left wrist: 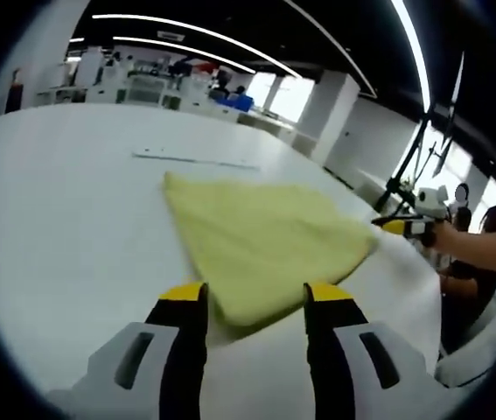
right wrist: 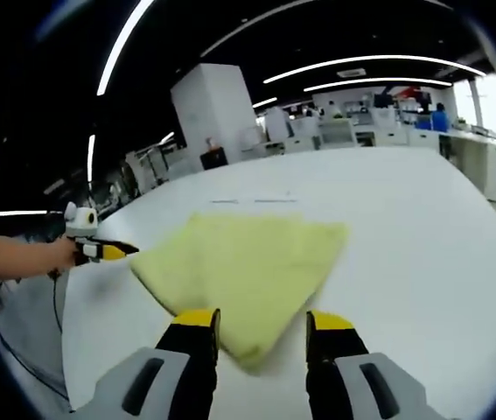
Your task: Fold the garment on the visible template until the final outline fits inside the template.
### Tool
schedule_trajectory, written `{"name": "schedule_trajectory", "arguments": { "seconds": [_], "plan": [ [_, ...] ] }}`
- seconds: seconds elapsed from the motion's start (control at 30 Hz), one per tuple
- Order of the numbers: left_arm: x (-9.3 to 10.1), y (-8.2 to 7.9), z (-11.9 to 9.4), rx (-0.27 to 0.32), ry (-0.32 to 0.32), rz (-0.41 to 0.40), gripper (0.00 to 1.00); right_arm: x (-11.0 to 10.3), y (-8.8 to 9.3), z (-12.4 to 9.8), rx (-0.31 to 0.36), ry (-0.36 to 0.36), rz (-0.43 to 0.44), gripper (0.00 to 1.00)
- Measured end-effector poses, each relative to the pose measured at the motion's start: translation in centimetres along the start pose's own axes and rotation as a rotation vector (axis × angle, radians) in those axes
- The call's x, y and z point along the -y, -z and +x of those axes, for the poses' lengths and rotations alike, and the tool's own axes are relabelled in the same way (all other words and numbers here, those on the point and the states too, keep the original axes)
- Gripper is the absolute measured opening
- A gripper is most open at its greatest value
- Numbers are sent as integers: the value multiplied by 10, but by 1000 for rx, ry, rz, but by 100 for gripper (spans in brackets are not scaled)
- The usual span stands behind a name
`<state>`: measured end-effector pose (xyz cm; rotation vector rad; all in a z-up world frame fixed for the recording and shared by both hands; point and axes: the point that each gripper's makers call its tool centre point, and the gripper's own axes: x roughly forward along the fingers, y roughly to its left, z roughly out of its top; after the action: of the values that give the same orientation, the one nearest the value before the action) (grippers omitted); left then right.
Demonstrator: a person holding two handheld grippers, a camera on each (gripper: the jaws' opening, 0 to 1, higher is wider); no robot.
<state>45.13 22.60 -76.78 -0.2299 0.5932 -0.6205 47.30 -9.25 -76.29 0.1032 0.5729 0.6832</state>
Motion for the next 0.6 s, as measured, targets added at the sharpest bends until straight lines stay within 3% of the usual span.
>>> {"name": "schedule_trajectory", "arguments": {
  "seconds": [0.37, 0.6],
  "plan": [
    [3, 12, 3, -26, 23, -6, 28, -4, 38, -1, -53, 6, 7, 24],
    [4, 12, 7, -15, 30, -21, 23, -9, 33, -1, -26, -8, -11, 12]
  ]
}}
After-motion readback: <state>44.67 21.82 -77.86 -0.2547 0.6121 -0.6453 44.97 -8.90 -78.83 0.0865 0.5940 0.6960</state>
